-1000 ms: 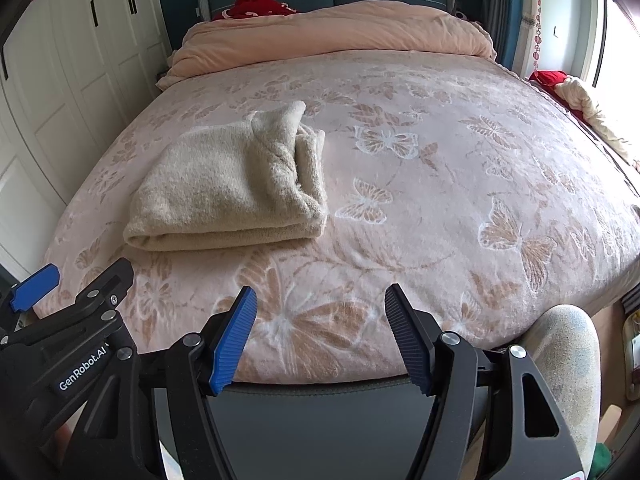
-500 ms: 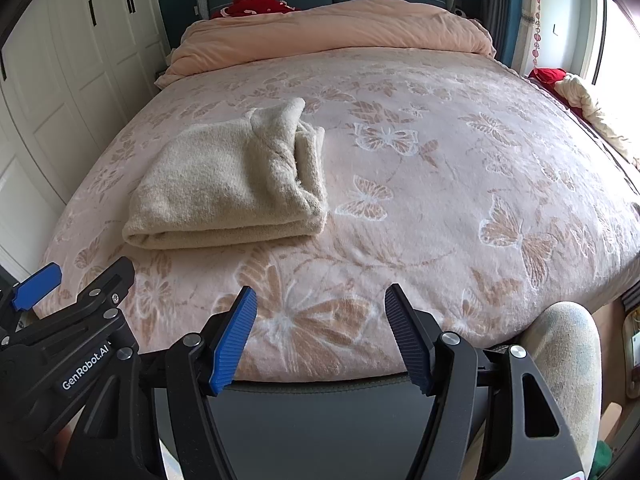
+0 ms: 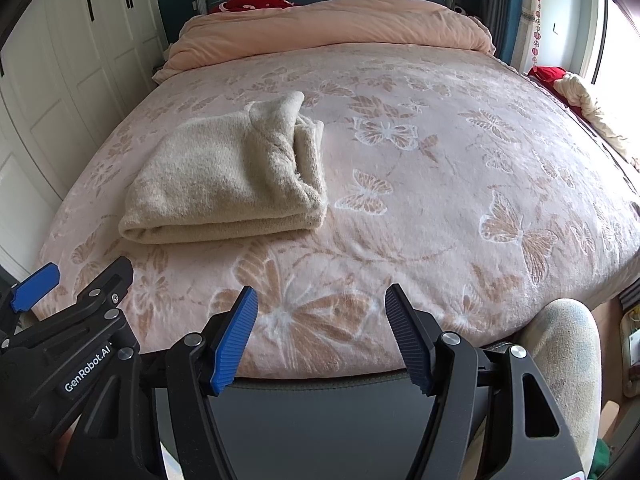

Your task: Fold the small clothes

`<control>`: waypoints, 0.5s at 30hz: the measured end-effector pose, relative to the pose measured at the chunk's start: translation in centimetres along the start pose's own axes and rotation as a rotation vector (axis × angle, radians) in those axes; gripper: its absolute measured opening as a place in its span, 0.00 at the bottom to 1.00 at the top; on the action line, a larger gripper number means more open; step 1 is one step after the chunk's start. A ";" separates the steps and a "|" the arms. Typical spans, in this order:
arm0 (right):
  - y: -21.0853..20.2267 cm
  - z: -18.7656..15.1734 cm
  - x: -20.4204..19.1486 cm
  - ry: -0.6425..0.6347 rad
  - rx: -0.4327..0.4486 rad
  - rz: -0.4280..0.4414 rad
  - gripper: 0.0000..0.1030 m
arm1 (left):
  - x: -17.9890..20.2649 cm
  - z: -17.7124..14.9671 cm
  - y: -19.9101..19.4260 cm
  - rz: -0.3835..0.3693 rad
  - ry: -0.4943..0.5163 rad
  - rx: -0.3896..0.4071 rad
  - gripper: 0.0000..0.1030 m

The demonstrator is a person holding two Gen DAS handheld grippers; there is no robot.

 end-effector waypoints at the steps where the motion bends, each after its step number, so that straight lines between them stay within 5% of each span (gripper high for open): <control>1: 0.0 0.0 0.0 -0.001 -0.001 0.000 0.63 | -0.1 0.0 0.0 0.000 -0.003 -0.001 0.81; 15: 0.3 -0.5 -0.1 -0.010 -0.005 -0.019 0.63 | 0.0 -0.3 0.3 0.008 -0.012 -0.004 0.81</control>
Point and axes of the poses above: each gripper's, at about its wrist camera, not at the fingertips, and y roughly the way its jaws point, x to its right, z to its top, the point moved 1 cm from there along y, roughly the way its jaws point, and after that the axes turned 7 degrees about y, right-handed, at the moved point
